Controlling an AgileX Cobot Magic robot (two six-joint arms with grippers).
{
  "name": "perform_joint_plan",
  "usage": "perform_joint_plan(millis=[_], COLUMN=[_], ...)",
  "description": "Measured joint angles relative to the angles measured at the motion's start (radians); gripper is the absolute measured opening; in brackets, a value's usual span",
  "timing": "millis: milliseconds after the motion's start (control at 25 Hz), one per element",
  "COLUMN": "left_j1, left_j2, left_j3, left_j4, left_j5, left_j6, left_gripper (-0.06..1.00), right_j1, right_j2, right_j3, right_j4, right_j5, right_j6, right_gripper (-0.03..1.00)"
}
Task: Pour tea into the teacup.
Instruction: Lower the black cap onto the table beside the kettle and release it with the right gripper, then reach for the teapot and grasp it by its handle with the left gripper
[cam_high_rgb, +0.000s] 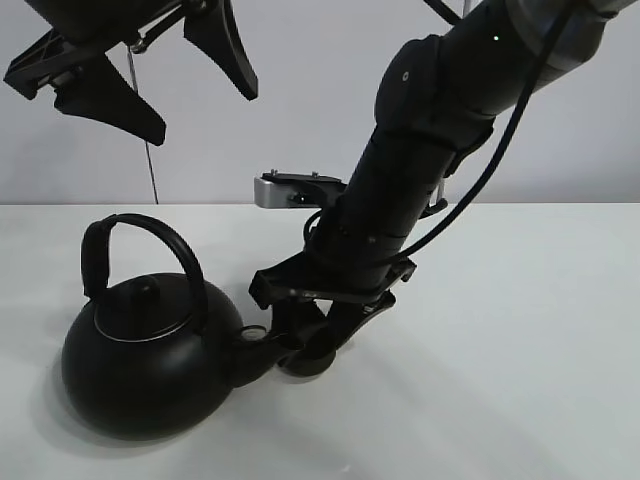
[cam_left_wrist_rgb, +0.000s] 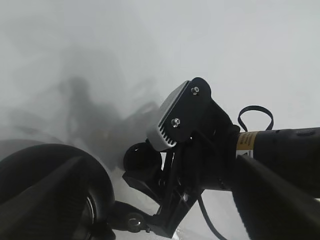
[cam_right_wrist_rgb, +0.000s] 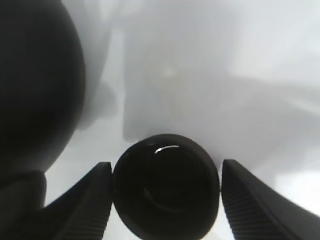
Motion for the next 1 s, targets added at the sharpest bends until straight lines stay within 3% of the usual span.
perform_joint_plan(millis=[200, 680, 1000], left_j1=[0.0, 0.0, 0.0], left_j2=[0.0, 0.0, 0.0], left_j3=[0.0, 0.0, 0.0], left_j4=[0.0, 0.0, 0.0], left_j5=[0.0, 0.0, 0.0], left_j6=[0.0, 0.0, 0.0], left_gripper=[0.57, 0.57, 0.57], right_j1=[-0.019, -0.03, -0.119], right_j2=[-0.03, -0.118, -0.179], right_j3=[0.0, 0.0, 0.001], right_j4=[0.007, 0.01, 0.012], right_j5=[0.011, 0.136, 0.261], right_j6=[0.014, 0.022, 0.052], right_gripper=[0.43, 0.43, 0.43])
